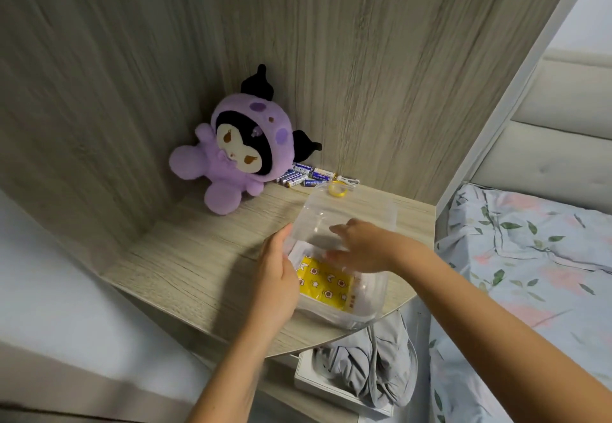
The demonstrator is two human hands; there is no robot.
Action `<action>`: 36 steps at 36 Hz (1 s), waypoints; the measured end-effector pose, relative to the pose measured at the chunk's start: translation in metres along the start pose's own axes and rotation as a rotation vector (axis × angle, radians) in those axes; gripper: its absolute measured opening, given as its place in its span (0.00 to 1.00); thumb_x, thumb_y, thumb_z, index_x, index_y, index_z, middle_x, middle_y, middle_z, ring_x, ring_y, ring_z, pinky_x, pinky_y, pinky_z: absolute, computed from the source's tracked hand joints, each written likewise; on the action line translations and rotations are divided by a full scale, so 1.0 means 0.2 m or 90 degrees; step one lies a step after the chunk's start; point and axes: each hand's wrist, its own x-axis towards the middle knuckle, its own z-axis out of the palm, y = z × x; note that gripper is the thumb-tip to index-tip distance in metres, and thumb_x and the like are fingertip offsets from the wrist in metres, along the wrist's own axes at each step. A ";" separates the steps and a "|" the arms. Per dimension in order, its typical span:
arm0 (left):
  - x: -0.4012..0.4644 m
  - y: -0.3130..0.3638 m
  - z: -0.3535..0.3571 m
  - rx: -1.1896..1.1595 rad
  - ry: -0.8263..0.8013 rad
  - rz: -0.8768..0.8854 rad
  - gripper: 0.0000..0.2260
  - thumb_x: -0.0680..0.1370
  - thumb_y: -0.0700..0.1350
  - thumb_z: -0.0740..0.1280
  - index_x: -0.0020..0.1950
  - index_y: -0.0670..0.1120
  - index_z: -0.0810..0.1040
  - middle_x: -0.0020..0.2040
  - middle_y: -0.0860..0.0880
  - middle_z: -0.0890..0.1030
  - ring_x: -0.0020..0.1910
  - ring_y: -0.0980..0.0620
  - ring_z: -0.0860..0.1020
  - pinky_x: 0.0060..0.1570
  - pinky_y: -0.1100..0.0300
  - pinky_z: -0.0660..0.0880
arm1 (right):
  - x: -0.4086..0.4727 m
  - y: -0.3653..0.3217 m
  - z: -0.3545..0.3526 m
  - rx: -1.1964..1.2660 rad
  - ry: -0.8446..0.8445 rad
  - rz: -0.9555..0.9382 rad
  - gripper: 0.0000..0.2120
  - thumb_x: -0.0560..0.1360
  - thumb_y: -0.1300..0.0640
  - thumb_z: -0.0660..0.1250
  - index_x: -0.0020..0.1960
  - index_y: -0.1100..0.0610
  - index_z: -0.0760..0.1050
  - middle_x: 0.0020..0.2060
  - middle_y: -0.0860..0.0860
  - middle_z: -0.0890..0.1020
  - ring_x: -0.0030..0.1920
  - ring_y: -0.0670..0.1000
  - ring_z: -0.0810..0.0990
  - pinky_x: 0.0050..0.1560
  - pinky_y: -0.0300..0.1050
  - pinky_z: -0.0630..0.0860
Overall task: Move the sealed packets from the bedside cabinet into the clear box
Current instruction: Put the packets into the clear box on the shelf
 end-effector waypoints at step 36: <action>-0.43 0.46 0.40 0.422 -0.472 0.774 0.12 0.80 0.45 0.58 0.58 0.48 0.79 0.57 0.49 0.78 0.57 0.45 0.75 0.52 0.52 0.71 | -1.73 -0.02 0.99 0.283 0.423 0.770 0.11 0.77 0.54 0.63 0.59 0.52 0.77 0.56 0.51 0.79 0.57 0.53 0.76 0.53 0.46 0.72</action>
